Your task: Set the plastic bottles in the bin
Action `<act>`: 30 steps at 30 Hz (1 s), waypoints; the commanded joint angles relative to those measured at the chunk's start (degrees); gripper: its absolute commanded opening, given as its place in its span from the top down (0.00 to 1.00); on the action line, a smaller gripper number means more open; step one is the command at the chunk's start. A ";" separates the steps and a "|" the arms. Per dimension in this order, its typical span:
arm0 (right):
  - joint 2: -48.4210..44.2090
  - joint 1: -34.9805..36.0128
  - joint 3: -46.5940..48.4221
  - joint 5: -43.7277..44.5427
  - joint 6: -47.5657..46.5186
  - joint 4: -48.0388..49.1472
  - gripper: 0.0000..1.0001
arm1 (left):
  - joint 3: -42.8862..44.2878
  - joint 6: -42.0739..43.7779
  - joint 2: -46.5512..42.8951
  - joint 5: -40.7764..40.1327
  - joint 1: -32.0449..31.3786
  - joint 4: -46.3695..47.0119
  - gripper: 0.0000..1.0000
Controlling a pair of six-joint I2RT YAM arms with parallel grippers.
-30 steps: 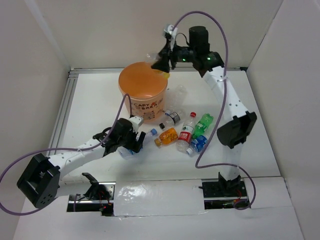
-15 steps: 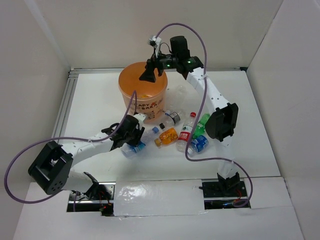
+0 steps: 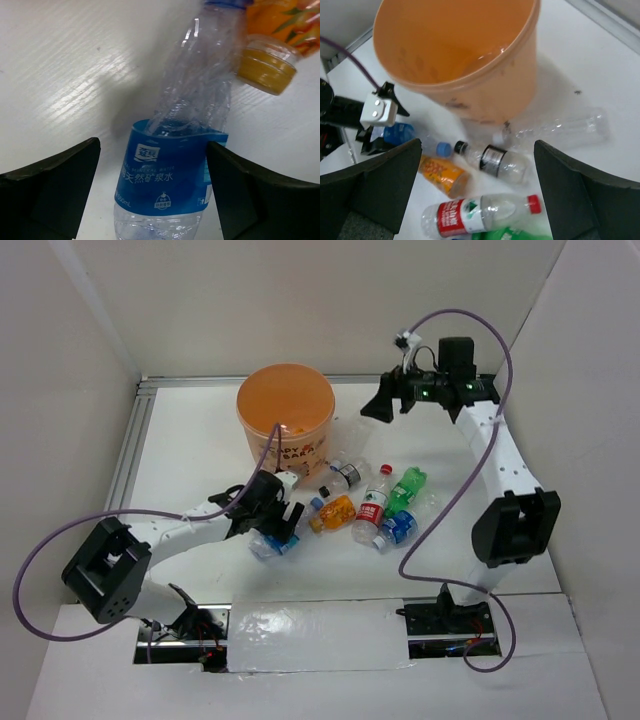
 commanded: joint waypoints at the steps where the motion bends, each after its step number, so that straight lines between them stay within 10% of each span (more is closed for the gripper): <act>1: -6.70 0.21 -7.86 -2.34 -2.26 0.83 0.00 | -0.97 -0.57 -2.75 3.54 -0.37 0.82 0.00; 6: -10.59 -0.94 -15.70 -2.34 -0.85 3.31 0.00 | -0.01 0.66 1.81 7.76 -0.37 0.04 0.24; 7: -11.38 -1.55 -17.88 -2.34 -0.85 3.31 0.00 | 0.60 0.66 2.43 8.29 -0.37 0.04 0.57; 8: -12.08 -2.26 -17.90 -2.34 -0.85 3.31 0.00 | 0.61 0.66 2.44 8.91 -0.37 0.04 0.57; 10: -12.87 -2.78 -20.35 -2.34 -1.64 1.73 0.00 | 0.09 0.05 2.44 8.91 -0.89 -0.49 0.89; 20: -17.44 -7.27 -27.75 4.24 -7.78 -3.19 0.00 | 2.26 -1.62 -14.65 8.38 -4.32 -6.81 1.00; 23: -18.67 -7.88 -28.88 6.17 -17.53 -7.23 0.21 | 5.78 -1.62 -21.36 11.28 -5.03 -7.35 1.00; 24: -19.55 -7.89 -29.85 6.79 -19.46 -8.29 0.58 | 9.01 -1.62 -24.34 11.81 -5.03 -7.35 1.00; 26: -20.43 -8.42 -31.77 9.16 -23.78 -8.30 0.91 | 12.89 -1.62 -25.16 10.77 -5.03 -5.33 1.00; 30: -22.02 -8.94 -33.54 9.01 -39.91 -13.55 0.72 | 24.48 -1.01 -22.53 4.71 -5.03 0.72 1.00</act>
